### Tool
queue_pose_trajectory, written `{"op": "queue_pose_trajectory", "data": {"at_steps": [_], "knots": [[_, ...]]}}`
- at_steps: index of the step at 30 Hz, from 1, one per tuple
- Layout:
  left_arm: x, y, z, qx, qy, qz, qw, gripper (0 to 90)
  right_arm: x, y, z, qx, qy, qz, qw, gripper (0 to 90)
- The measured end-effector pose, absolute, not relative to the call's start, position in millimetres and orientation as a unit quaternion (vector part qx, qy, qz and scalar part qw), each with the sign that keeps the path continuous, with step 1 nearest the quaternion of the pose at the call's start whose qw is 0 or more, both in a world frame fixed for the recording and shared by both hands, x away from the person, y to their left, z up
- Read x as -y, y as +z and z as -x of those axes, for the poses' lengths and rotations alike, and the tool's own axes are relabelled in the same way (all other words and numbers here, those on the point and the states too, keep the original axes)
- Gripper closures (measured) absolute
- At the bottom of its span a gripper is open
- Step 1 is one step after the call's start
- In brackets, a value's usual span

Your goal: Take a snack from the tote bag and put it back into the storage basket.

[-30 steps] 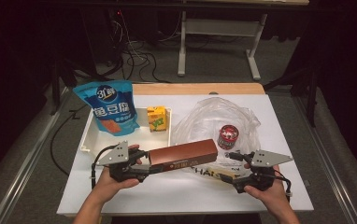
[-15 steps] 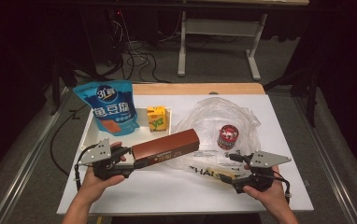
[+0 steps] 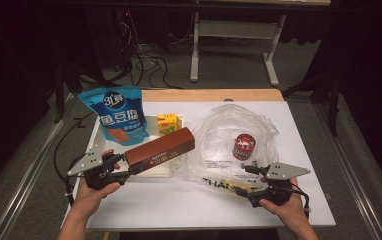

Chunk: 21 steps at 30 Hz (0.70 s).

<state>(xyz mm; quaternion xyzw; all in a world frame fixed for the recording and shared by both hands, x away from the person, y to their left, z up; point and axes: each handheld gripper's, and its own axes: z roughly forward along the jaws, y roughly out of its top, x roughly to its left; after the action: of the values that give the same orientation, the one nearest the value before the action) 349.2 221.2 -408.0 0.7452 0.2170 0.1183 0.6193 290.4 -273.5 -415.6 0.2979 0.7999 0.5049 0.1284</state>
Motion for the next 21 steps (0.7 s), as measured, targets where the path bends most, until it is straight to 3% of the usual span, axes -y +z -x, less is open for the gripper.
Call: {"op": "queue_pose_trajectory", "data": {"at_steps": [21], "knots": [[-246, -428, -356, -0.272, 0.143, -0.755, 0.579, 48.0, 274, -417, -291, -0.800, 0.504, -0.299, 0.127, 19.2]]}}
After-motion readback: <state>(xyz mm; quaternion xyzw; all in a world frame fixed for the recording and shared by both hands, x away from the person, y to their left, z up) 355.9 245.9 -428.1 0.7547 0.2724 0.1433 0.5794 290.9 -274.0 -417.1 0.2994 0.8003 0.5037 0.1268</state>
